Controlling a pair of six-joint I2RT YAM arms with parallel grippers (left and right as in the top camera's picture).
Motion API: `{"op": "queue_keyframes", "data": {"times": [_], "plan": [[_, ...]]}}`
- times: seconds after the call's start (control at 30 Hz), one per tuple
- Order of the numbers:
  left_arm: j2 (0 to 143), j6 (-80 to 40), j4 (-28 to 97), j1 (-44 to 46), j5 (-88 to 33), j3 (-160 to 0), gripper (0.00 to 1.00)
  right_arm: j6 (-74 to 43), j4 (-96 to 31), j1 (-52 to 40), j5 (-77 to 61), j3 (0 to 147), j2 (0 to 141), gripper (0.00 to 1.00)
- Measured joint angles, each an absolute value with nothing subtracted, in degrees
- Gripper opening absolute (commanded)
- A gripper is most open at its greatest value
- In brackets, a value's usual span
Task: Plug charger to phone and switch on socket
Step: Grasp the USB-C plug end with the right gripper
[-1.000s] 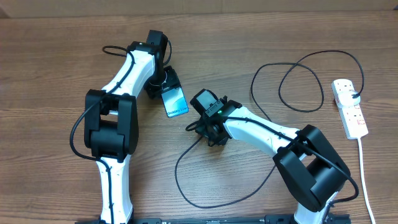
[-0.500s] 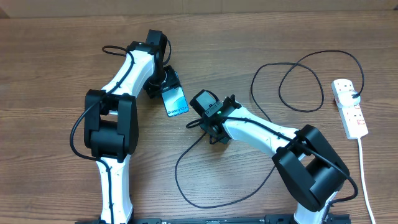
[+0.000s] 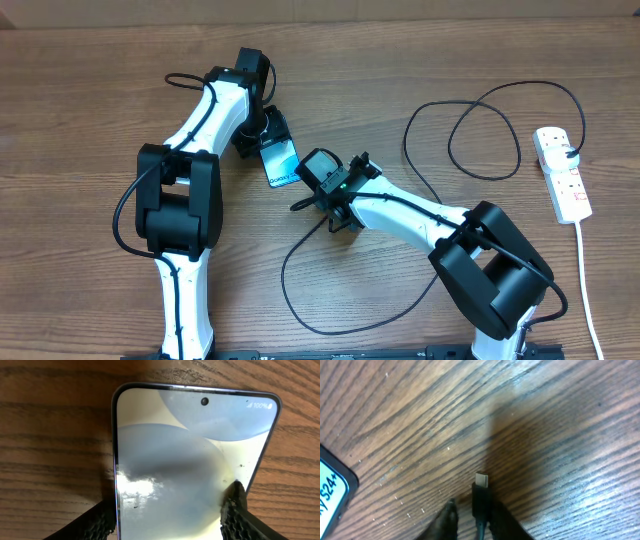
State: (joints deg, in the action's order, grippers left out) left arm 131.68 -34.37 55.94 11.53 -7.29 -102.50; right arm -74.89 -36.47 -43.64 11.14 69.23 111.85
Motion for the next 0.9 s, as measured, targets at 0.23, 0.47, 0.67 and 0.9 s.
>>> {"op": "queue_keyframes", "data": {"times": [0.23, 0.47, 0.67, 0.9], "plan": [[131.68, -34.37, 55.92, 11.53, -7.27, -102.5, 0.65, -74.5, -36.49, -43.59, 11.57, 69.25, 112.03, 0.14], [131.68, -34.37, 55.92, 11.53, -7.27, -102.5, 0.65, -72.42, -36.56, -43.55, 11.09, 69.38, 112.03, 0.12], [131.68, -34.37, 55.92, 11.53, -7.27, -102.5, 0.66, -71.83, -36.56, -43.24, 10.7, 69.38, 112.12, 0.04], [131.68, -34.37, 55.94, 11.53, -7.27, -102.52, 0.65, -71.46, -36.27, -43.11, 10.2, 69.38, 112.14, 0.04]]}}
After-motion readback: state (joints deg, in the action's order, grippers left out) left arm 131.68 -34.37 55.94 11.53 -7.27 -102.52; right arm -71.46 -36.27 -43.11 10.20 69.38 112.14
